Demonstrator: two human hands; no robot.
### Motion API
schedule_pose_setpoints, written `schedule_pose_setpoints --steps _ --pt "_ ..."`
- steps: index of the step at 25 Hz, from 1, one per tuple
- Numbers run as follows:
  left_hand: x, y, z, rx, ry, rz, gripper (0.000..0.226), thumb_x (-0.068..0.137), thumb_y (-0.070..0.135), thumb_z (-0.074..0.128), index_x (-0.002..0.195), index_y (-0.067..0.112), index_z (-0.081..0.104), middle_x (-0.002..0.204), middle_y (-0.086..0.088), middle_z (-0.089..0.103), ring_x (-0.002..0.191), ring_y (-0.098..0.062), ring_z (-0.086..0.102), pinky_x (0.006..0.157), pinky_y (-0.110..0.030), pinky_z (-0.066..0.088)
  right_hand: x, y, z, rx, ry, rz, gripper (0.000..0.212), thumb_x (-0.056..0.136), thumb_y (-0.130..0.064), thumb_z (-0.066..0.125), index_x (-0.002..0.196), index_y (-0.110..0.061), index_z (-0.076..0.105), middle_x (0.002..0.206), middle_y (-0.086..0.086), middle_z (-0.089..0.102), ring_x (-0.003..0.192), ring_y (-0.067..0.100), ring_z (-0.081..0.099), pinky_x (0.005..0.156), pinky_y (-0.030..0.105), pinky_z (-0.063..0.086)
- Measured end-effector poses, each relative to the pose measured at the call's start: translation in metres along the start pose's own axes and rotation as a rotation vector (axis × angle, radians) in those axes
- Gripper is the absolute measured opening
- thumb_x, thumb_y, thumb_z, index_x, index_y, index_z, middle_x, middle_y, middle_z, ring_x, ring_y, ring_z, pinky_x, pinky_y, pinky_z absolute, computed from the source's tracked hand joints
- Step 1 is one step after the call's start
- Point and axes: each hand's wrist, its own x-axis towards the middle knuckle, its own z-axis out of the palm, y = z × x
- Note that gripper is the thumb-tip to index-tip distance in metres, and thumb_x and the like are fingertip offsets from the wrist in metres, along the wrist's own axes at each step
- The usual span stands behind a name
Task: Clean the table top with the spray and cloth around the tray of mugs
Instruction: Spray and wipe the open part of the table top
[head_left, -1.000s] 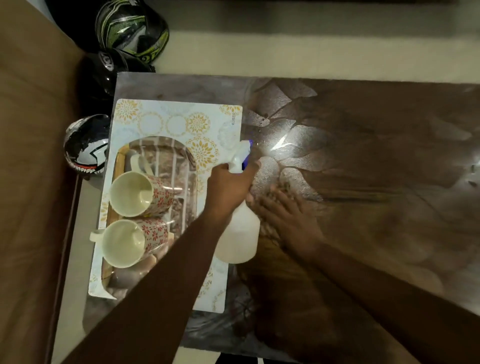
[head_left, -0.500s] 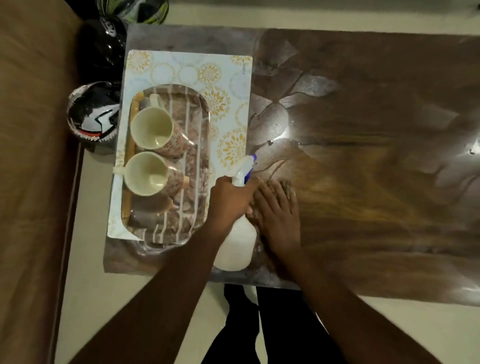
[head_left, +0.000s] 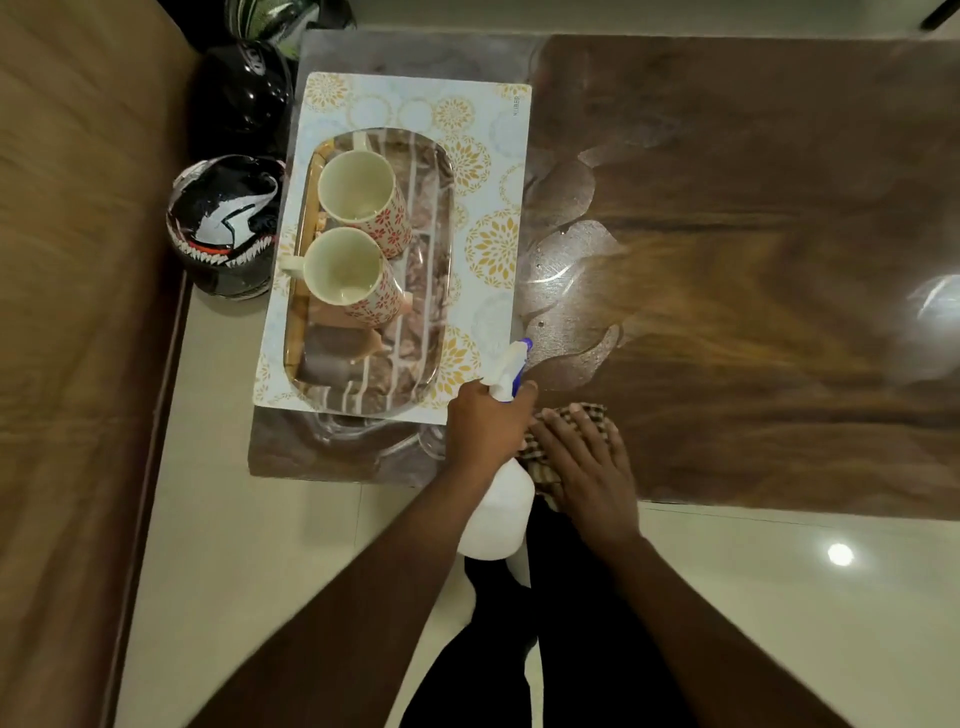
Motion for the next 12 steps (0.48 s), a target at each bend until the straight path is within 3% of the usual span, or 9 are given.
schedule_pose_setpoints --steps 1,3,5,6,8,10,12 --pt "-0.003 -0.002 -0.001 -0.006 -0.032 0.0 0.047 0.082 0.047 0.067 0.091 0.001 0.069 0.069 -0.007 0.068 0.066 -0.019 0.067 0.062 -0.025 0.047 -0.001 0.012 -0.005 -0.01 0.012 0.042 0.054 0.085 -0.032 0.044 0.138 -0.022 0.047 0.142 0.0 0.048 0.136 0.024 0.034 0.109 0.05 0.026" --pt "-0.005 -0.005 -0.005 -0.014 -0.051 -0.012 0.044 0.082 0.048 0.068 0.087 0.004 0.071 0.059 -0.005 0.066 0.053 -0.014 0.065 0.051 -0.021 0.044 0.022 0.016 -0.01 -0.014 0.032 0.323 0.057 0.083 -0.03 0.042 0.139 -0.024 0.043 0.143 0.0 0.047 0.136 0.024 0.032 0.108 0.049 0.025" --pt "-0.006 -0.012 -0.007 -0.01 -0.013 -0.002 0.039 0.081 0.045 0.068 0.082 0.006 0.07 0.064 -0.005 0.067 0.063 -0.019 0.067 0.057 -0.025 0.044 0.054 -0.003 -0.003 0.015 0.072 0.539 0.057 0.083 -0.032 0.042 0.139 -0.024 0.043 0.143 0.001 0.046 0.136 0.026 0.031 0.109 0.05 0.022" --pt "-0.007 -0.015 -0.007 -0.017 0.006 0.005 0.038 0.08 0.045 0.068 0.081 0.007 0.07 0.067 -0.006 0.068 0.069 -0.024 0.068 0.061 -0.028 0.048 0.06 -0.015 0.002 0.032 0.061 0.484 0.057 0.083 -0.033 0.043 0.139 -0.023 0.043 0.143 0.003 0.046 0.136 0.027 0.031 0.109 0.051 0.021" --pt "-0.009 -0.019 -0.006 -0.046 0.032 -0.006 0.049 0.073 0.052 0.067 0.089 0.006 0.07 0.078 -0.01 0.071 0.078 -0.028 0.069 0.07 -0.034 0.055 0.047 -0.024 0.012 0.015 0.01 0.149 0.056 0.086 -0.039 0.042 0.139 -0.02 0.041 0.143 0.005 0.046 0.136 0.029 0.033 0.11 0.053 0.021" --pt "-0.007 -0.022 -0.005 -0.059 0.048 -0.027 0.061 0.069 0.059 0.068 0.099 0.006 0.069 0.09 -0.011 0.072 0.085 -0.028 0.068 0.071 -0.032 0.052 0.018 -0.008 0.016 -0.021 -0.034 -0.133 0.057 0.088 -0.041 0.043 0.141 -0.022 0.038 0.145 0.002 0.045 0.137 0.027 0.033 0.11 0.051 0.022" --pt "-0.008 -0.017 -0.003 -0.081 0.019 -0.022 0.056 0.075 0.056 0.069 0.102 0.007 0.07 0.082 -0.009 0.071 0.077 -0.021 0.067 0.063 -0.028 0.045 -0.001 0.02 0.006 -0.081 -0.074 -0.208 0.061 0.087 -0.04 0.047 0.144 -0.026 0.035 0.148 -0.001 0.041 0.139 0.025 0.03 0.11 0.05 0.024"
